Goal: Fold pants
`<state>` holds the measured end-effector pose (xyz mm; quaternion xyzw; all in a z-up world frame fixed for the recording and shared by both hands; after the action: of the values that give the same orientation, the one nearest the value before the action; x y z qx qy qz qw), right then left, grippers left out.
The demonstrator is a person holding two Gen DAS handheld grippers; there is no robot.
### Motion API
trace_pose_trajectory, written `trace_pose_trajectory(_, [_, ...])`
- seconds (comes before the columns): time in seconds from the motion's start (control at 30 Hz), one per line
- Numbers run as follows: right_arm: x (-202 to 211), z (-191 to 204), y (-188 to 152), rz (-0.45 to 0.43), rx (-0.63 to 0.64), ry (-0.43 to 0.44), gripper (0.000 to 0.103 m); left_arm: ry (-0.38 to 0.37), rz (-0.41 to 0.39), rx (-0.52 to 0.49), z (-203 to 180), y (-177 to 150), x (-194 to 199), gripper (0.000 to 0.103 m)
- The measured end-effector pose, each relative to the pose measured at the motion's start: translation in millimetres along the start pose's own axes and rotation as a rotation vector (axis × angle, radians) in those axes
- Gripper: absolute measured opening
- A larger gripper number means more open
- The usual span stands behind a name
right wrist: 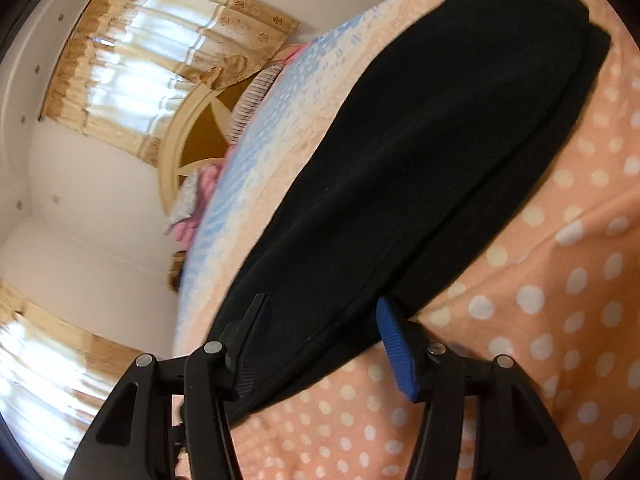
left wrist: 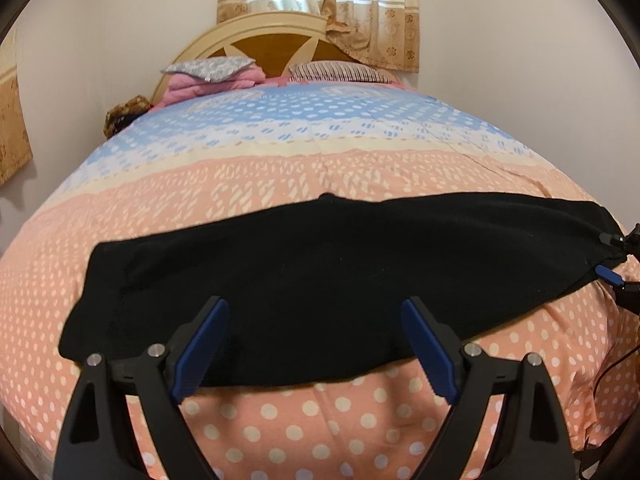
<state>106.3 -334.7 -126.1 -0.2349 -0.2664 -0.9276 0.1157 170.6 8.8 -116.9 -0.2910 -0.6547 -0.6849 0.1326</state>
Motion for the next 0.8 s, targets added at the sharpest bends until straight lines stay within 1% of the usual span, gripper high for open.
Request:
trace_pose_trajectory(0.1, [-4, 4, -6, 0.002, 0.020, -0.024, 0.056, -0.011, 0.006, 0.008, -2, -4, -1, 0.091])
trace_pose_trajectory(0.17, [-7, 12, -11, 0.005, 0.079, -0.049, 0.055, -0.016, 0.009, 0.009, -3, -4, -1, 0.091])
trace_pose_trajectory(0.2, [-10, 18, -14, 0.009, 0.098, -0.046, 0.047, -0.017, 0.007, 0.009, -3, -4, 0, 0.091])
trace_pose_trajectory(0.23, [-15, 24, -19, 0.026, 0.110, -0.037, 0.019, -0.018, 0.004, 0.009, -3, -4, 1, 0.091])
trace_pose_trajectory(0.27, [-25, 28, -22, 0.063, 0.111, -0.032, 0.004, -0.018, 0.002, 0.008, -2, -3, 2, 0.091])
trace_pose_trajectory(0.3, [-30, 27, -27, 0.084, 0.106, -0.036, 0.003, -0.016, -0.001, 0.007, -1, -2, 3, 0.091])
trace_pose_trajectory(0.37, [-33, 26, -27, 0.071, 0.109, -0.031, 0.003, -0.009, -0.008, 0.005, 1, -1, 6, 0.091])
trace_pose_trajectory(0.5, [-15, 29, -31, 0.072, 0.095, 0.005, 0.003, -0.006, -0.010, 0.022, 6, 1, 7, 0.091])
trace_pose_trajectory(0.63, [-3, 24, -41, 0.091, 0.116, -0.025, 0.003, -0.008, -0.011, 0.010, 3, 3, 5, 0.091])
trace_pose_trajectory(0.7, [-13, 12, -52, 0.125, 0.131, -0.046, 0.004, -0.015, -0.011, -0.002, -2, 4, 5, 0.091])
trace_pose_trajectory(0.73, [-15, 9, -57, 0.134, 0.120, -0.037, 0.004, -0.017, -0.012, -0.012, -6, 5, 5, 0.091])
trace_pose_trajectory(0.8, [-14, 7, -54, 0.133, 0.075, -0.007, 0.006, -0.018, -0.018, -0.025, -11, 8, 5, 0.091])
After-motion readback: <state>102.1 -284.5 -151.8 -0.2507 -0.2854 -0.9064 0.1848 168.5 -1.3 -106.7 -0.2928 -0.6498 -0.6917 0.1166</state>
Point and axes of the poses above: each gripper's, at about its wrist camera, not at the fingertips, and x roughly against the way its jaws point, z to its left, y to its top, the point moved 10 cm from there along -x, roughly the way its jaws point, and after that the axes turned 7 degrees about -z, right-handed, at the moved point
